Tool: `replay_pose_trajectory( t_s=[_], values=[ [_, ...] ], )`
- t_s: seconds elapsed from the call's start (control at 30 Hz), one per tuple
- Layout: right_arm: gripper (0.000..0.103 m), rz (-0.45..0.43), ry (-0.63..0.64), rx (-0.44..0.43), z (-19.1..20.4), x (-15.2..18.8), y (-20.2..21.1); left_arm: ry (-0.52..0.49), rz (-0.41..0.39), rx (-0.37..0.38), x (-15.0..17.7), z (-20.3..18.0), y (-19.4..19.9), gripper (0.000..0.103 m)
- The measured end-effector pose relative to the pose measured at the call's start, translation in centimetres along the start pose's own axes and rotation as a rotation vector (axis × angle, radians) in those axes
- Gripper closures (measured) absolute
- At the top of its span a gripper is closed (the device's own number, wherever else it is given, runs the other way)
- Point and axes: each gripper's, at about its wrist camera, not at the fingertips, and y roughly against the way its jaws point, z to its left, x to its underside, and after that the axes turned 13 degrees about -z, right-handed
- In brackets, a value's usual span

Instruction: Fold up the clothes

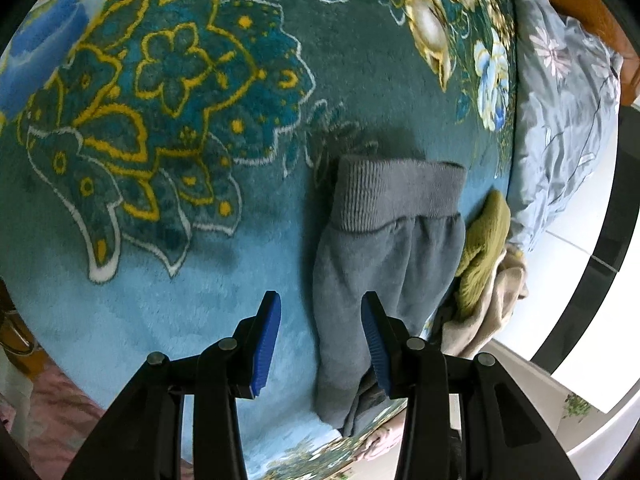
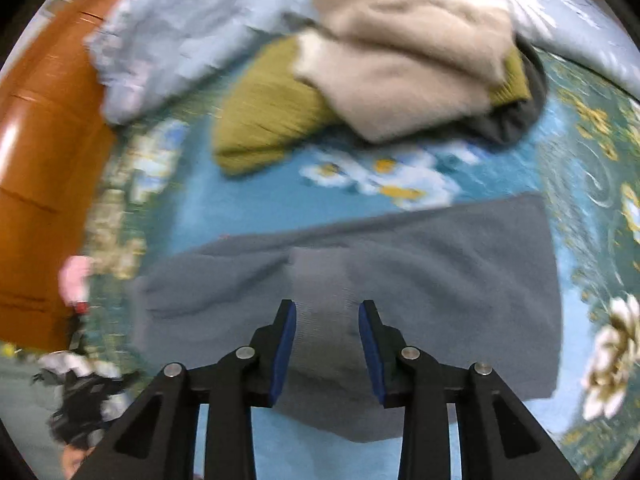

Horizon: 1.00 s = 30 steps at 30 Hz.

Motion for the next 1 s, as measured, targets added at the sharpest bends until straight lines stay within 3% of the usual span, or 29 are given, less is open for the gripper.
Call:
replay_pose_trajectory(
  t_s=[0.3,0.4,0.63,0.9,1.0],
  values=[
    [0.065,0.179,0.025,0.135,2.4,2.7,-7.0,0.019,-0.038,0.052,-1.5,1.0,-0.7,0.054],
    [0.065,0.234,0.037,0.171,3.3,3.6,-9.1,-0.018,-0.045,0.071,-2.2,0.7,-0.7,0.053],
    [0.064,0.218,0.103,0.152,5.3,3.6,-6.6,-0.19,-0.048,0.111,-4.2,-0.8,-1.6,0.047],
    [0.064,0.199,0.178,0.129,7.5,3.7,-3.8,-0.343,-0.001,0.208,-4.7,-2.3,-3.8,0.044],
    [0.064,0.207,0.197,0.128,7.6,3.9,-3.4,-0.376,0.009,0.226,-4.5,-3.5,-4.9,0.036]
  ],
)
